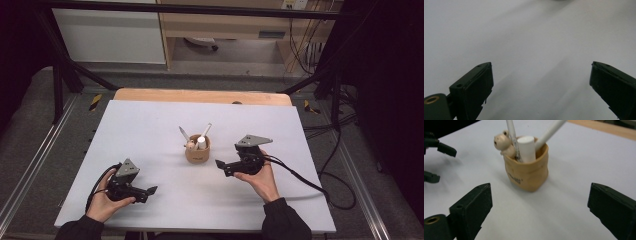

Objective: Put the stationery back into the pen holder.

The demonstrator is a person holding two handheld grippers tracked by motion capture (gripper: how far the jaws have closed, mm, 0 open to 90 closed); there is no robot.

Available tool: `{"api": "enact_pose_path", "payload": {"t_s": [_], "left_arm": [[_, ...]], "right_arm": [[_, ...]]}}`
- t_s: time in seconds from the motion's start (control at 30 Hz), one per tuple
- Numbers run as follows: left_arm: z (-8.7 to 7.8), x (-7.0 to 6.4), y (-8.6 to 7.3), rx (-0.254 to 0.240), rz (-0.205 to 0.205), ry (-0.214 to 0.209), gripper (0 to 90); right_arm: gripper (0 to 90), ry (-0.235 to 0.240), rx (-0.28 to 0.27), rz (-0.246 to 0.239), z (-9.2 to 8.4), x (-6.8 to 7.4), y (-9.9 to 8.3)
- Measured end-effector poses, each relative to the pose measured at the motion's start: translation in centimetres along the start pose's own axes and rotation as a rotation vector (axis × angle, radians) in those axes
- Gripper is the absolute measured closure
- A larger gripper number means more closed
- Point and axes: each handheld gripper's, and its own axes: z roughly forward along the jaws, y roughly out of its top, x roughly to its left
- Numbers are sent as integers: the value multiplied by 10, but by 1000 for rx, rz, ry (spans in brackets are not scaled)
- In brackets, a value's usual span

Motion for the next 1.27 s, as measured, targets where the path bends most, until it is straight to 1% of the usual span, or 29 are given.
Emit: {"api": "enact_pose_path", "payload": {"t_s": [0.1,0.2,0.27,0.37,0.5,0.67,0.7,0.8,0.9,0.97,1.03,1.07,1.13,1.27], "left_arm": [[0,1,-1,-3,-1,0,50],[0,1,-2,-9,3,-2,50],[-1,2,-2,-10,4,-1,50],[0,2,-3,-11,3,2,50],[0,2,-4,-14,5,-1,50],[-2,4,-6,-22,8,4,50],[-2,4,-6,-27,7,5,51],[-3,5,-7,-33,7,6,50],[-4,6,-8,-32,8,7,50],[-4,6,-9,-33,10,6,51],[-4,6,-9,-34,14,5,51],[-4,6,-9,-34,14,5,51],[-4,6,-10,-31,15,6,51],[-4,6,-10,-31,15,6,51]], "right_arm": [[20,-8,30,4,-7,-4,-10],[6,-8,47,5,-14,-9,-21],[5,-21,50,12,-19,-13,-30],[6,-23,55,30,-27,-19,-42],[5,-21,63,25,-37,-26,-57],[5,-26,71,46,-48,-36,-73],[5,-26,69,43,-49,-38,-76],[5,-10,76,40,-53,-42,-86],[5,4,73,49,-56,-45,-92],[5,12,71,42,-57,-46,-95],[5,11,74,49,-58,-48,-98],[6,9,76,45,-59,-48,-100],[6,9,78,56,-60,-48,-101],[6,7,76,48,-61,-49,-102]]}}
